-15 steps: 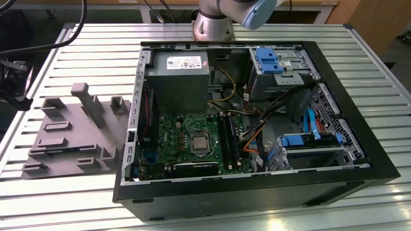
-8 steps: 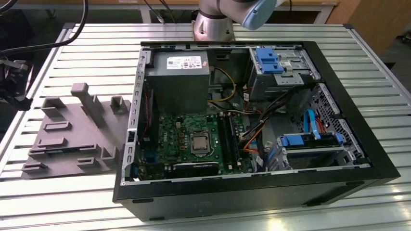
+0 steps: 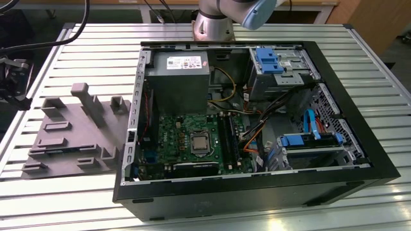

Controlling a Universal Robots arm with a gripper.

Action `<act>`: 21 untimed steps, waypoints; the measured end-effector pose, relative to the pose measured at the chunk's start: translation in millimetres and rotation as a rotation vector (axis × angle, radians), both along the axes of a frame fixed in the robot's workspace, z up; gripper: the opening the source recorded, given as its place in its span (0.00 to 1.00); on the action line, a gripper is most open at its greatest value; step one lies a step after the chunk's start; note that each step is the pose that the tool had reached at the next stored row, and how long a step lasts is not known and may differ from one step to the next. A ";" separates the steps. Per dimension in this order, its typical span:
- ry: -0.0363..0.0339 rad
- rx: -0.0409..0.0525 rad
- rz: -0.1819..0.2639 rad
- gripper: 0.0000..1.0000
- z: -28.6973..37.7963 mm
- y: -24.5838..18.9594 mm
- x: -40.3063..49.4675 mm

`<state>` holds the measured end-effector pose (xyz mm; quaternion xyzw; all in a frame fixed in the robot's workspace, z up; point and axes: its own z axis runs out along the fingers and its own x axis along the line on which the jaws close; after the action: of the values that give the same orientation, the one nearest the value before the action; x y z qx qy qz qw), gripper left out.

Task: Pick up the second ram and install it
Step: 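Pick up the second ram and move it above second insertion slot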

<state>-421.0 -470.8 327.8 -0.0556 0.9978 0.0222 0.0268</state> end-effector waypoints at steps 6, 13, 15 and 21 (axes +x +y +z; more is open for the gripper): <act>0.0001 -0.0001 0.043 0.11 0.0 0.0 0.0; 0.0000 -0.0001 0.093 0.11 0.0 0.0 0.0; 0.0000 -0.0001 0.107 0.11 0.0 0.0 0.0; 0.0000 0.0000 0.145 0.11 -0.1 0.0 0.0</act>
<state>-420.9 -470.9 327.7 -0.1278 0.9912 0.0241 0.0251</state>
